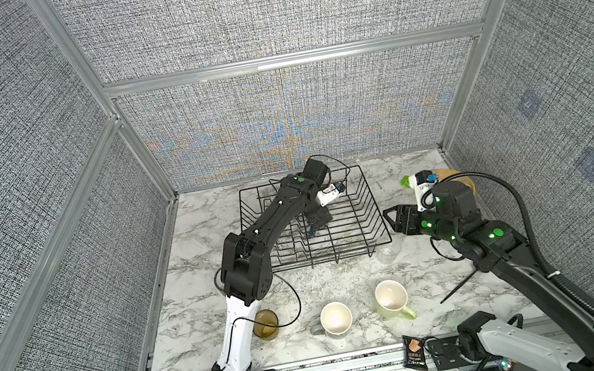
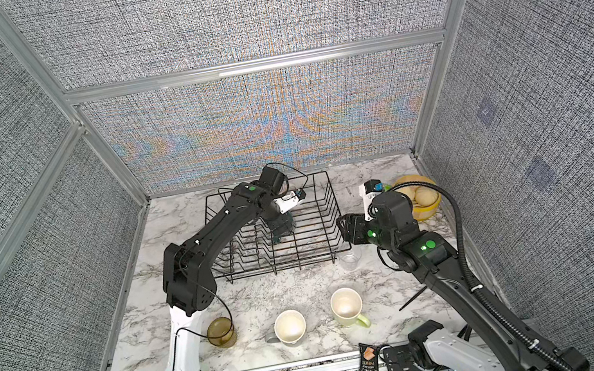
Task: Load cups into a dish rack
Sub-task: Place the cup on the dish rack.
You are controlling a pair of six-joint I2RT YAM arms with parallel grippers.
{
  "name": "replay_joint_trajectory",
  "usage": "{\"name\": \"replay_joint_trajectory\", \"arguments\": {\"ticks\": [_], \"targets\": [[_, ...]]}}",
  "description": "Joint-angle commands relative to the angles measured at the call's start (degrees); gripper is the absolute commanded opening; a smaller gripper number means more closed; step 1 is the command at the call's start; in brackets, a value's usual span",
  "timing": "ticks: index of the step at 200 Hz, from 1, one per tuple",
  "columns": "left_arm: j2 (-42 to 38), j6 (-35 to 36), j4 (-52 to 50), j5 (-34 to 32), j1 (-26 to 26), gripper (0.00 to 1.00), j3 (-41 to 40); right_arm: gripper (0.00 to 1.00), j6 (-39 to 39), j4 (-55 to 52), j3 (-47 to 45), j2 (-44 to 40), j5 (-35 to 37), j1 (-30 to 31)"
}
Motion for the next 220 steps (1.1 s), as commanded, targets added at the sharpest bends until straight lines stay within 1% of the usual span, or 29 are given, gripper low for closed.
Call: {"name": "replay_joint_trajectory", "arguments": {"ticks": [1, 50, 81, 90, 100, 115, 122, 146, 156, 170, 178, 190, 207, 220], "targets": [[-1.6, 1.3, 1.0, 2.5, 0.1, 0.88, -0.9, 0.69, 0.8, 1.7, -0.7, -0.1, -0.6, 0.0], [-1.9, 2.3, 0.4, 4.0, 0.6, 0.86, -1.8, 0.69, 1.4, 2.2, -0.7, 0.4, -1.3, 0.0], [-4.5, 0.2, 2.7, 5.0, 1.1, 0.88, -4.1, 0.69, 1.6, 1.8, -0.4, 0.6, -1.5, 0.0], [-6.3, -0.9, 3.8, 5.0, 1.1, 0.90, -6.1, 0.69, 1.3, 2.3, -0.7, 0.5, -2.0, 0.0], [-8.6, -1.9, 5.6, 5.5, 1.2, 0.91, -9.3, 0.69, -0.9, 2.0, 0.0, 0.7, -1.7, 0.0], [-12.1, -3.9, 9.4, 5.9, 1.3, 0.92, -14.7, 0.69, -4.1, -1.5, 2.4, 1.5, 0.5, -0.1], [-13.4, -4.6, 10.2, 6.7, 1.4, 0.92, -16.4, 0.69, -5.3, -2.9, 4.9, 1.8, 1.3, -0.1], [-17.2, -7.6, 11.3, 9.7, 2.1, 0.92, -21.2, 0.69, -8.9, -3.6, 6.9, 2.2, 1.9, -0.3], [-17.8, -8.5, 12.8, 8.7, 2.4, 0.93, -23.1, 0.69, -10.0, -3.9, 7.6, 2.3, 1.9, -0.3], [-18.0, -10.3, 15.1, 5.2, 2.5, 0.95, -25.3, 0.69, -10.6, -4.4, 8.6, 2.3, 2.2, -0.4], [-18.0, -11.1, 15.4, 4.9, 2.6, 0.96, -25.6, 0.69, -10.6, -4.3, 8.8, 2.2, 2.2, -0.4], [-18.5, -11.7, 16.6, 6.4, 2.7, 0.95, -27.0, 0.69, -10.8, -3.8, 8.6, 2.1, 2.1, -0.4], [-19.0, -12.0, 19.8, 10.2, 3.3, 0.95, -29.5, 0.69, -11.2, -3.6, 8.5, 2.2, 1.7, -0.4], [-18.3, -12.8, 20.1, 12.5, 4.1, 0.93, -29.3, 0.69, -10.9, -4.1, 8.8, 2.3, 1.6, -0.4]]}}
